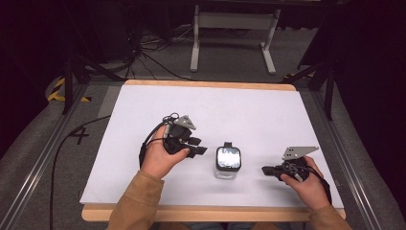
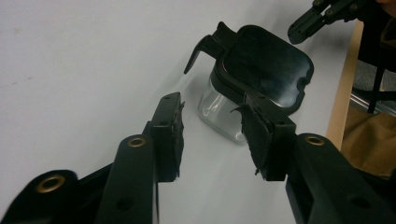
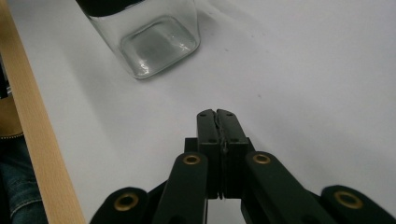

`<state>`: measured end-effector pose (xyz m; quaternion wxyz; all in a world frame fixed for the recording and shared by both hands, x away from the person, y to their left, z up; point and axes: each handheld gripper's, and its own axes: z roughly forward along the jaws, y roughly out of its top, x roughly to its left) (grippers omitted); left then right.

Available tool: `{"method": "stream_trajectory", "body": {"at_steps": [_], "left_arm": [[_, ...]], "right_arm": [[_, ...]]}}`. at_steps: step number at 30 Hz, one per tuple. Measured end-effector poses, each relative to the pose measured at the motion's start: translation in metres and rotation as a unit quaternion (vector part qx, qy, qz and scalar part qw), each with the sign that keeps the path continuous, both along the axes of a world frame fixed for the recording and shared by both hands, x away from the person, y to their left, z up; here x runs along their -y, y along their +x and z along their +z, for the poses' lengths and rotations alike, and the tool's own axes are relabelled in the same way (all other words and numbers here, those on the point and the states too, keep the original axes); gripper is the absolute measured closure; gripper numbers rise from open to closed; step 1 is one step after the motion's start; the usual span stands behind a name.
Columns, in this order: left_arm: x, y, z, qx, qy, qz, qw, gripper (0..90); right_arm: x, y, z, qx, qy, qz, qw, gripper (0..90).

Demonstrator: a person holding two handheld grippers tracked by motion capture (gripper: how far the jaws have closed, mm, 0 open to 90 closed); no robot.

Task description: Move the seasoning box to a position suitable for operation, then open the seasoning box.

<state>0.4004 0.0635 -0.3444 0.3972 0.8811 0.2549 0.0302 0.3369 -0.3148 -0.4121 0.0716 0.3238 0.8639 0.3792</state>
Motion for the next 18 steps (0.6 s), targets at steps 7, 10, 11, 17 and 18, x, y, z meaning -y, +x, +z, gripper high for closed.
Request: {"method": "stream_trajectory", "body": {"at_steps": [7,10,11,17,18], "left_arm": [[0.019,0.016,0.003,0.006,-0.055,0.000,0.9984,69.1],[0.031,0.017,-0.001,0.015,-0.052,-0.049,0.9973,71.5],[0.033,0.017,-0.001,0.015,-0.054,-0.055,0.9969,71.8],[0.048,0.025,-0.006,0.006,-0.057,-0.067,0.9961,74.8],[0.050,0.026,-0.007,0.003,-0.055,-0.068,0.9962,74.9]], "right_arm": [[0.010,-0.006,-0.001,-0.001,0.009,-0.018,0.9998,90.0],[0.012,-0.006,-0.001,-0.003,0.018,-0.022,0.9996,90.0],[0.012,-0.006,-0.002,-0.004,0.019,-0.023,0.9996,90.0],[0.008,-0.008,-0.002,-0.005,0.021,-0.022,0.9995,89.9],[0.008,-0.008,-0.003,-0.005,0.021,-0.022,0.9995,89.9]]}}
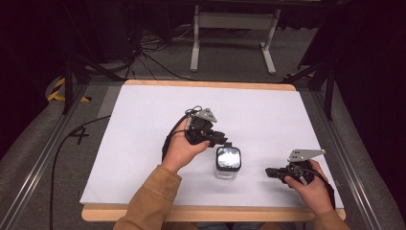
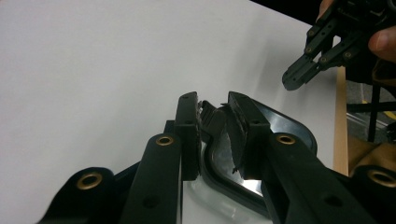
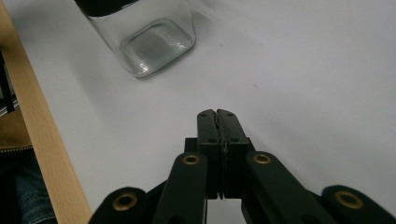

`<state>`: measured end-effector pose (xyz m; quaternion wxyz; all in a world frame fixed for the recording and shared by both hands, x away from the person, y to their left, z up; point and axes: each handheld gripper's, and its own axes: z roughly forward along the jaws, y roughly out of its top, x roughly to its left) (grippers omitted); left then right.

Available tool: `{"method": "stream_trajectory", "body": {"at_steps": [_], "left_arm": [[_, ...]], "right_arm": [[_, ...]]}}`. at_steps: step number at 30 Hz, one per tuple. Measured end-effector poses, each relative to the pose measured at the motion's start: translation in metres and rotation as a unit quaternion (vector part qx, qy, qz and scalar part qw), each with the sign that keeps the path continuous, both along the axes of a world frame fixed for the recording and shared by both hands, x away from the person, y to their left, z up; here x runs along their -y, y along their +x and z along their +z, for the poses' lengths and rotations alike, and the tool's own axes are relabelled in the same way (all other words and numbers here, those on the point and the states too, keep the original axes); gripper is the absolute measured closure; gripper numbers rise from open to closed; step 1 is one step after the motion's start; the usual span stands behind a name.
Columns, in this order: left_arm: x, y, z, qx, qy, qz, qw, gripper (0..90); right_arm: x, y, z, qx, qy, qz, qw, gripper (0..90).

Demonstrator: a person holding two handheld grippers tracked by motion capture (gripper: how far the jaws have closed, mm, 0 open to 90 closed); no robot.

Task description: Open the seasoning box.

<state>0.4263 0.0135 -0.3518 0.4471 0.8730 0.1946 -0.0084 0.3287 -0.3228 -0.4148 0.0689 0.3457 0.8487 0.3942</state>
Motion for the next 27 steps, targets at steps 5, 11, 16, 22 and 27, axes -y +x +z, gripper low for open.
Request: {"method": "stream_trajectory", "body": {"at_steps": [5,11,16,22,27], "left_arm": [[0.007,0.006,-0.008,-0.011,-0.009,0.008,0.9999,75.4],[0.010,0.010,-0.013,-0.017,-0.005,0.014,0.9997,77.5],[0.013,0.010,-0.016,-0.016,-0.001,0.020,0.9997,82.7],[0.012,0.009,-0.017,-0.011,0.001,0.033,0.9994,85.8],[0.012,0.010,-0.018,-0.021,-0.007,0.029,0.9993,86.7]], "right_arm": [[0.000,-0.003,0.000,0.002,0.001,-0.001,1.0000,89.8],[0.003,-0.006,0.000,0.001,0.004,-0.007,1.0000,89.7],[0.003,-0.006,-0.001,0.004,0.001,-0.004,1.0000,89.6],[-0.002,-0.005,-0.002,0.004,0.000,0.003,1.0000,89.5],[-0.008,-0.005,-0.003,0.004,-0.005,0.010,0.9999,89.4]]}}
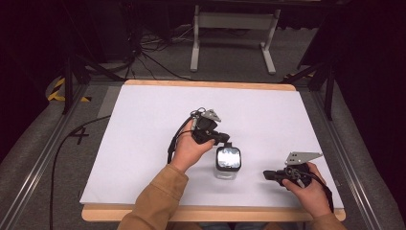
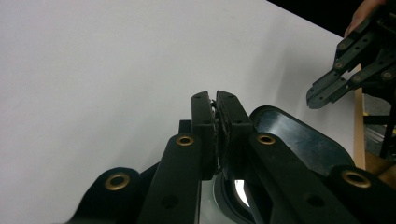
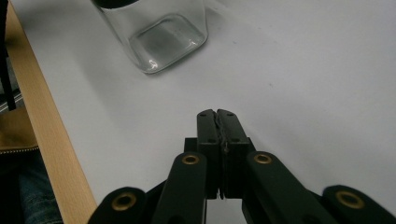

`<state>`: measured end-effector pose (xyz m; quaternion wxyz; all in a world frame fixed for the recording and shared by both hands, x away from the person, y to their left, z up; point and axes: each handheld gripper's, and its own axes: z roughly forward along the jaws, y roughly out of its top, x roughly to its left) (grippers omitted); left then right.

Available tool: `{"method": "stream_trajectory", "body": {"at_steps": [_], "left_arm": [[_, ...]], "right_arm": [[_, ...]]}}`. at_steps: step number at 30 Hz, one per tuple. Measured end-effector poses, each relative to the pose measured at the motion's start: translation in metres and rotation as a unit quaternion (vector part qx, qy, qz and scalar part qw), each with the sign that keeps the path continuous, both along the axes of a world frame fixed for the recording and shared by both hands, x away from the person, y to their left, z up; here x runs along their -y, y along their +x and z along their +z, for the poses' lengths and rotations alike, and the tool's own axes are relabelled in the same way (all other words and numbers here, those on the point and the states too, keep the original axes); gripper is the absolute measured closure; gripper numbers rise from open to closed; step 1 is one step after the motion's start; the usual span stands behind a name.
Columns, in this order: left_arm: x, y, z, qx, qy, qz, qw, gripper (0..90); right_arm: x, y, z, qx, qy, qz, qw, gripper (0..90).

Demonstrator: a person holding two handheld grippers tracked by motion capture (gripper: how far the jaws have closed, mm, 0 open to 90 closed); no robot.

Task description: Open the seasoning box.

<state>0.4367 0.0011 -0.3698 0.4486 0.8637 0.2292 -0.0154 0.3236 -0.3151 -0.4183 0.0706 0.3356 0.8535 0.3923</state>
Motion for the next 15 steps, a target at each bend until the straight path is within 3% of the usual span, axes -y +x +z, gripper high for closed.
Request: {"method": "stream_trajectory", "body": {"at_steps": [9,15], "left_arm": [[0.0039,0.0010,-0.0007,-0.009,-0.008,-0.008,0.9999,87.8],[0.0047,0.0004,0.0005,-0.013,0.000,-0.003,0.9999,89.5]], "right_arm": [[-0.0054,-0.0013,-0.0005,-0.002,0.000,0.006,1.0000,89.0],[-0.0089,-0.0022,0.0012,0.002,0.000,0.009,1.0000,89.0]]}}
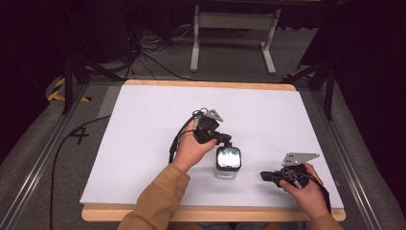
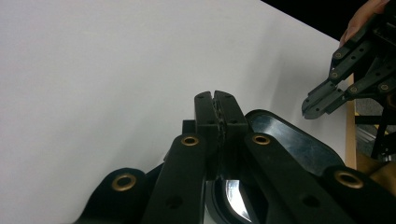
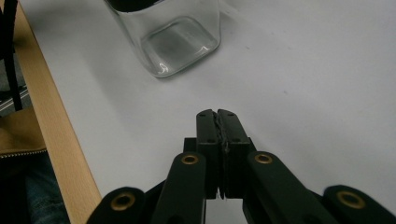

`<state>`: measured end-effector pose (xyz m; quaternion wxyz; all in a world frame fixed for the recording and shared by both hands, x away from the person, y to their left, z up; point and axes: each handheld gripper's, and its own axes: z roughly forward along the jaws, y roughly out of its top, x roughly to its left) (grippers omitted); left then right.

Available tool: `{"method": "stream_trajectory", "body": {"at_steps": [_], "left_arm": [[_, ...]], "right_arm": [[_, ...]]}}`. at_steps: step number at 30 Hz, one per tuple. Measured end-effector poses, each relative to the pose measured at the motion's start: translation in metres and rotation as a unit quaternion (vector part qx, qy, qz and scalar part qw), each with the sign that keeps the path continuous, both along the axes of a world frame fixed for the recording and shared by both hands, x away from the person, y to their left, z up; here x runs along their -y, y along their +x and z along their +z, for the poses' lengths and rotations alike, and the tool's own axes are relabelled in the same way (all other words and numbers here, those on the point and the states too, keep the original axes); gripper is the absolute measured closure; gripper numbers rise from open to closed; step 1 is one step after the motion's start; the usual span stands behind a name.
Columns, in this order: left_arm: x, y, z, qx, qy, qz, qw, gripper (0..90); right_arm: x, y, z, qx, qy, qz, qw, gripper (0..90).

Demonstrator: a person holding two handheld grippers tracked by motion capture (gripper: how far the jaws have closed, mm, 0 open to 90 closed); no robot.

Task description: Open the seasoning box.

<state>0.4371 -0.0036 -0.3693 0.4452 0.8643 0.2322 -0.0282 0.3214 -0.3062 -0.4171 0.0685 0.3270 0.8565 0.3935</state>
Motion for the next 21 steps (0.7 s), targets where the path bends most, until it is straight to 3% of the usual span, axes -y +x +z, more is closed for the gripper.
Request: {"method": "stream_trajectory", "body": {"at_steps": [21], "left_arm": [[-0.002,0.003,-0.002,-0.021,-0.016,0.003,0.9996,89.4]], "right_arm": [[-0.047,0.000,0.027,0.035,0.030,0.054,0.9975,89.5]]}}
